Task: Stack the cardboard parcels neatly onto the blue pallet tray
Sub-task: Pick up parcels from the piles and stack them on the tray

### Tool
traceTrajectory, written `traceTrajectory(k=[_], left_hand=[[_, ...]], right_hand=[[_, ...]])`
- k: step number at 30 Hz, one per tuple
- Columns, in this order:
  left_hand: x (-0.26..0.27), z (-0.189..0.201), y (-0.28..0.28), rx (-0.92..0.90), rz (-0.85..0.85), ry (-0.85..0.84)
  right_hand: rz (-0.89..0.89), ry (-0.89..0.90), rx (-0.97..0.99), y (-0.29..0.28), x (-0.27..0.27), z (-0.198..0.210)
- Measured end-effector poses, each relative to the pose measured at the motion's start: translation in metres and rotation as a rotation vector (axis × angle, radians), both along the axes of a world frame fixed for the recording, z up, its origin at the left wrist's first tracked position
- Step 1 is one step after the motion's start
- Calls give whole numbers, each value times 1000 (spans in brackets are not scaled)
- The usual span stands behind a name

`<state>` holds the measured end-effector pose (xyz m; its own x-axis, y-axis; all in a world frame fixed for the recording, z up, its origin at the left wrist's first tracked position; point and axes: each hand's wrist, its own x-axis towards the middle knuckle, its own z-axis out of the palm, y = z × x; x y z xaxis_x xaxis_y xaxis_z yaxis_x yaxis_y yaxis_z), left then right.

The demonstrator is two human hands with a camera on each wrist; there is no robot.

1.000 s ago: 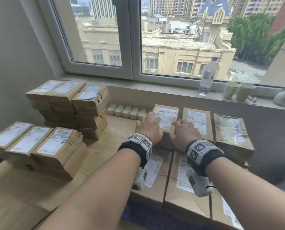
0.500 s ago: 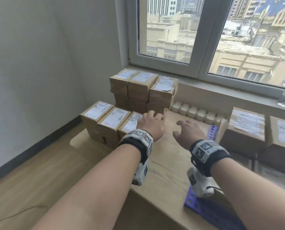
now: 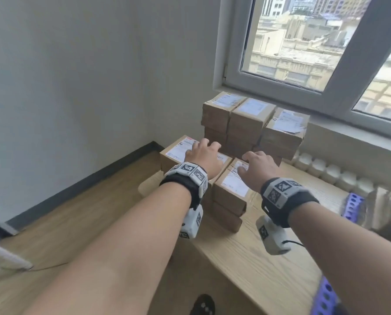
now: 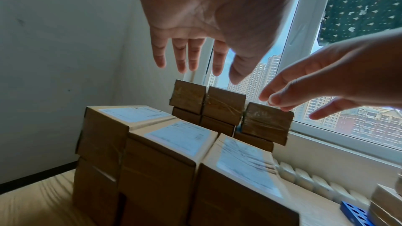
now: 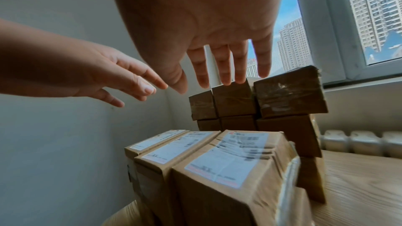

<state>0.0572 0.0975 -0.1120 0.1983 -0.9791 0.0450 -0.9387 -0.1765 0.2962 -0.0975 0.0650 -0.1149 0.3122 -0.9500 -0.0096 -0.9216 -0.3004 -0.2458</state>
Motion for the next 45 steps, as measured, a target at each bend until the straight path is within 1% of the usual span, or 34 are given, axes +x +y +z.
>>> traceTrajectory(k=[4, 9, 13, 16, 22, 28, 32, 36, 38, 41, 45], left_hand=[[36, 2, -29, -22, 24, -1], [76, 10, -83, -32, 25, -1], [97, 15, -127, -21, 17, 10], [108, 15, -153, -25, 8, 49], [129, 4, -190, 54, 36, 198], [146, 0, -233, 145, 71, 434], [157, -3, -261, 196, 59, 555], [163, -10, -280, 260, 21, 639], [165, -17, -288, 290, 21, 690], [164, -29, -297, 328, 48, 811], [163, -61, -320, 396, 63, 934]], right_hand=[[19, -12, -27, -33, 36, 1], [12, -57, -60, -84, 74, 7], [-6, -68, -59, -121, 95, 11], [-16, -75, -74, -146, 105, 13], [-48, -124, -91, -172, 122, 10], [-82, -178, -157, -195, 143, 16], [-151, -159, -148, -210, 159, 20], [-202, -118, -141, -221, 170, 15], [-221, -100, -139, -224, 174, 10], [-235, -83, -167, -227, 177, 1], [-249, -84, -191, -227, 179, -4]])
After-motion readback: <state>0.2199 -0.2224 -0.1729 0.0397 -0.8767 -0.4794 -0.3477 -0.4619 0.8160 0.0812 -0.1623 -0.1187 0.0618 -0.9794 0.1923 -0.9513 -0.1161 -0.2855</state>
